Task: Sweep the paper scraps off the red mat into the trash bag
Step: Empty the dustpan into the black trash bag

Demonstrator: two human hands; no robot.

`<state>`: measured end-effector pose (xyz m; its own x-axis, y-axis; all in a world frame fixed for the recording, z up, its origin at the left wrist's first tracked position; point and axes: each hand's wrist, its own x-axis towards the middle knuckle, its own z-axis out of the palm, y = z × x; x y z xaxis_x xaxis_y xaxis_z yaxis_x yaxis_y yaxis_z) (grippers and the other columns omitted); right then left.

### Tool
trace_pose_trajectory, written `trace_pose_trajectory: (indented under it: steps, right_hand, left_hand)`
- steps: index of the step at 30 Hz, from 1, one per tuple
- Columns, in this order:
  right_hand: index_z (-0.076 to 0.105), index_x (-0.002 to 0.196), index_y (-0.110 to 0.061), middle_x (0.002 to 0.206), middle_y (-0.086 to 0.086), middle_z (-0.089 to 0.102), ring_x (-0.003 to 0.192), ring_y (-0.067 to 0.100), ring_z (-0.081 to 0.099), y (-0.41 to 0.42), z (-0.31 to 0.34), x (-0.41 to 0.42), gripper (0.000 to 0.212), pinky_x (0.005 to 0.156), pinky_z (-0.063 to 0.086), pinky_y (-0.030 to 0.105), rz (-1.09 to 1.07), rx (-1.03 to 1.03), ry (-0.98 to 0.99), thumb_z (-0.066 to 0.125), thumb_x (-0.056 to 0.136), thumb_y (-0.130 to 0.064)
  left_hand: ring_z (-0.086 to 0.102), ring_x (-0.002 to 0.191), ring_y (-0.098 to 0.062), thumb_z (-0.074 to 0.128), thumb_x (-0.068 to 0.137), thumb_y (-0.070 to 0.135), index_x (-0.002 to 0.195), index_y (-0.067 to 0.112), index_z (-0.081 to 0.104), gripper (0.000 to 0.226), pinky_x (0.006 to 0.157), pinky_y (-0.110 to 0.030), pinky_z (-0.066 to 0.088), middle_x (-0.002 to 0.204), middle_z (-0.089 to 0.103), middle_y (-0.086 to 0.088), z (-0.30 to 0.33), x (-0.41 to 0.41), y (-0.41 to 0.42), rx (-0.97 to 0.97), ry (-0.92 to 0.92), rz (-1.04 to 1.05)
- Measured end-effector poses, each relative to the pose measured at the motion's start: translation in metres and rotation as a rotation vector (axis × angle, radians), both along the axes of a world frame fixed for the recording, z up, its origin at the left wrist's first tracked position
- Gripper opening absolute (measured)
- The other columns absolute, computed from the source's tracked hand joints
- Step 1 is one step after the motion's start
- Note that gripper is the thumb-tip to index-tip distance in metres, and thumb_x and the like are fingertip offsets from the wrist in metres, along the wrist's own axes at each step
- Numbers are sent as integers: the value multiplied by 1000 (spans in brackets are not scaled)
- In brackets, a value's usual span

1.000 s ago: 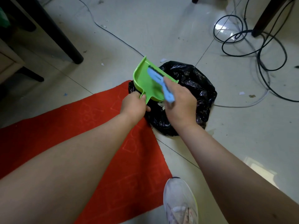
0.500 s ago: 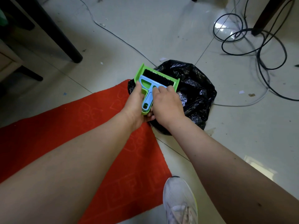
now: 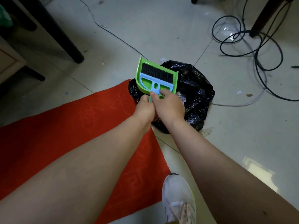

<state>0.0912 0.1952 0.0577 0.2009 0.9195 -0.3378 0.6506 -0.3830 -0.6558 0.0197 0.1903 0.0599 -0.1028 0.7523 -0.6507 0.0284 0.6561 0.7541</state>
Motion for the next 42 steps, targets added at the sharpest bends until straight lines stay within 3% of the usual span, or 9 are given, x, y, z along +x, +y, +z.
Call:
trace_pose_trajectory:
  steps: [3, 6, 8, 12, 16, 21, 30, 35, 42]
  right_hand:
    - [53, 67, -18, 72, -1, 58, 74, 26, 57, 0, 9, 14, 34, 50, 30, 26, -27, -89, -1, 63, 75, -50]
    - [44, 59, -17, 71, 1, 57, 67, 27, 53, -9, 24, 35, 33, 47, 28, 24, -61, -120, -106, 65, 71, -40]
    - [44, 60, -18, 71, 1, 56, 67, 27, 53, -21, 35, 50, 31, 50, 31, 25, -36, -115, -189, 64, 74, -36]
    - [48, 65, -14, 61, -1, 48, 63, 25, 50, -65, 40, 83, 22, 50, 29, 27, 52, -132, -314, 60, 79, -25]
    - [60, 85, -12, 80, 5, 59, 83, 31, 59, -121, 19, 117, 15, 63, 38, 27, 37, -226, -378, 62, 79, -26]
    - [61, 94, -14, 93, 6, 63, 90, 29, 62, -171, -26, 142, 17, 65, 38, 26, 38, -406, -421, 61, 81, -25]
    - [58, 106, -10, 109, 9, 64, 102, 26, 61, -179, -83, 151, 21, 74, 43, 27, 74, -583, -519, 51, 87, -10]
    - [58, 109, -11, 112, 8, 62, 103, 25, 61, -178, -89, 151, 23, 80, 46, 29, 105, -657, -572, 53, 87, -11]
    - [55, 116, -13, 117, 5, 60, 108, 24, 59, -160, -63, 142, 29, 78, 43, 27, 143, -648, -617, 54, 87, -15]
  left_hand:
    - [52, 62, -11, 38, 97, 11, 129, 17, 42, 33, 47, -18, 44, 84, 58, -2, 4, 14, -19, 10, -7, -65]
    - [46, 61, -9, 43, 94, 7, 136, 24, 34, 46, 46, -16, 39, 75, 51, 2, 14, 29, -41, -8, -2, -253]
    - [49, 67, -12, 52, 92, 11, 135, 27, 35, 49, 57, -19, 40, 81, 54, 1, 20, 34, -56, -46, 2, -387]
    - [52, 89, -17, 58, 92, 37, 131, 31, 45, 42, 76, -32, 38, 118, 57, 2, 30, 34, -82, -154, 116, -681]
    - [56, 106, -22, 54, 95, 35, 135, 27, 44, 41, 86, -36, 41, 118, 53, 2, 33, 28, -101, -187, 165, -685]
    - [58, 113, -25, 53, 96, 31, 136, 29, 43, 41, 89, -37, 45, 132, 53, -6, 19, 30, -115, -202, 187, -683]
    - [58, 110, -24, 52, 96, 32, 136, 30, 43, 41, 86, -32, 44, 127, 55, -7, -18, 25, -118, -272, 163, -661]
    - [58, 108, -23, 53, 96, 33, 135, 30, 45, 40, 82, -32, 44, 124, 56, -8, -26, 19, -119, -289, 160, -625]
    - [57, 98, -22, 51, 97, 30, 136, 26, 45, 40, 82, -30, 44, 115, 55, -6, -14, 18, -118, -237, 151, -585]
